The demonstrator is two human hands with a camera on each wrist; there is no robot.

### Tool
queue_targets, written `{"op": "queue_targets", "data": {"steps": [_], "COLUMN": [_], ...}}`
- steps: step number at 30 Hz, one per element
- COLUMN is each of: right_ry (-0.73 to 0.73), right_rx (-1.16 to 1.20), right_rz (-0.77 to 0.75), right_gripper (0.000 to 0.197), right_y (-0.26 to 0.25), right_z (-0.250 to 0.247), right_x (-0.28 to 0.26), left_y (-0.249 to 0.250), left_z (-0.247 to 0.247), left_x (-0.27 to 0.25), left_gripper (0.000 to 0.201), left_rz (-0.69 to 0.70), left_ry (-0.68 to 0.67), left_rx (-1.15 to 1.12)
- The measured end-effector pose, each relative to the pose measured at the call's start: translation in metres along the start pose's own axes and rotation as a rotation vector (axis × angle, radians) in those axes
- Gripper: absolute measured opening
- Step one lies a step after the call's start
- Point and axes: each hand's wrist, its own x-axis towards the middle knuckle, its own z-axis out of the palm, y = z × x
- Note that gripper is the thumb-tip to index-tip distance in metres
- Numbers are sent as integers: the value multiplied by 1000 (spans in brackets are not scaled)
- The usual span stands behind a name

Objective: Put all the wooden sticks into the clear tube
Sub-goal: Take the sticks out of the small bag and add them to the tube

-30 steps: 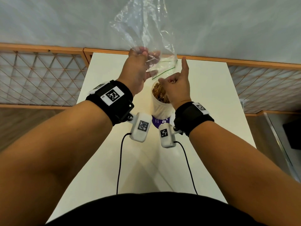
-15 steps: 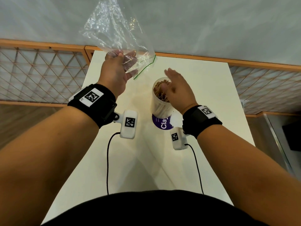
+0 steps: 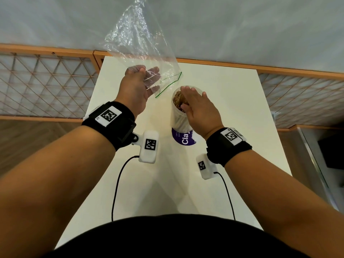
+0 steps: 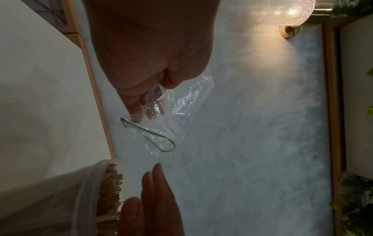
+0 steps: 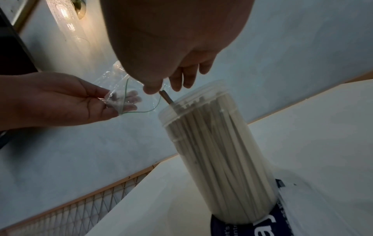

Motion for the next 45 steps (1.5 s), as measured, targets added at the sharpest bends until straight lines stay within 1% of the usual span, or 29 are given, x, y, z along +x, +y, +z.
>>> {"op": "queue_targets", "data": {"steps": [1,2,5,7,8,9,12,13,15,16,17,20,22,24,25,28,29,30,32,33,36,38,39,41,42,44,45], "right_ry": [-6,-45,-235,-320,-333,-322,-183,-198,-346,-396,-401,-320,-370,-437,-422,-234,-212,-235,-329,-352,-357,-427,-427,-375,-385,-432,-397], "right_rx": [-33,-83,-201,-172,-144,-114,-75,-119,-264,-311,-325,-295,-300,-291,-288,-300,-309,-319,-340,-346,-320,-339,-334,-280,-252,-206,-171], "right_rz": [-21,-28,56,125,137,143,163,157,113,96,86,60,9,-6,-3,26,51,69,70,64,57,24,10,-26,-34,7,42], "right_gripper": [46,44,40,39,39,39,44,47,57,61,63,64,64,64,63,61,63,69,80,82,72,73,74,79,79,66,61], "right_y": [-1,0,7,8,7,5,3,3,3,3,3,1,-3,-7,-7,-2,-1,2,3,3,2,-1,-1,-2,-3,-7,-7], "right_z": [-1,-3,-4,-6,-9,-12,-18,-17,-12,-9,-10,-17,-20,-21,-23,-24,-23,-21,-19,-19,-18,-16,-16,-17,-18,-22,-24], "right_x": [2,6,19,24,25,25,19,17,13,11,10,7,1,-2,-1,6,8,9,10,11,12,8,6,3,2,-2,-3], "left_y": [0,-1,-2,-3,-4,-4,-6,-6,-6,-7,-7,-10,-9,-9,-8,-8,-8,-8,-8,-8,-7,-5,-5,-4,-3,-2,-2], "left_z": [-1,-2,-3,-3,-4,-5,-9,-11,-12,-12,-12,-10,-10,-10,-10,-9,-9,-10,-11,-12,-14,-16,-17,-17,-18,-19,-19], "left_x": [0,-1,-2,-4,-4,-4,-2,-1,0,0,0,0,0,0,0,-1,-1,-2,-4,-4,-5,-5,-5,-6,-6,-9,-12], "left_gripper": [15,14,13,13,13,12,11,11,11,11,11,11,10,9,9,10,10,10,11,12,13,12,11,10,9,9,11], "left_rz": [-1,-3,-12,-19,-22,-24,-29,-27,-21,-23,-25,-27,-28,-29,-29,-30,-29,-30,-37,-41,-42,-38,-39,-38,-34,-34,-37], "left_ry": [0,0,0,-7,-11,-12,-4,-2,-6,-6,-5,-1,-6,-11,-12,-20,-21,-21,-15,-10,5,11,14,21,22,16,9], "left_rx": [5,8,2,8,13,18,30,28,21,19,18,22,23,28,28,27,32,39,49,47,44,44,40,23,13,2,-3]}}
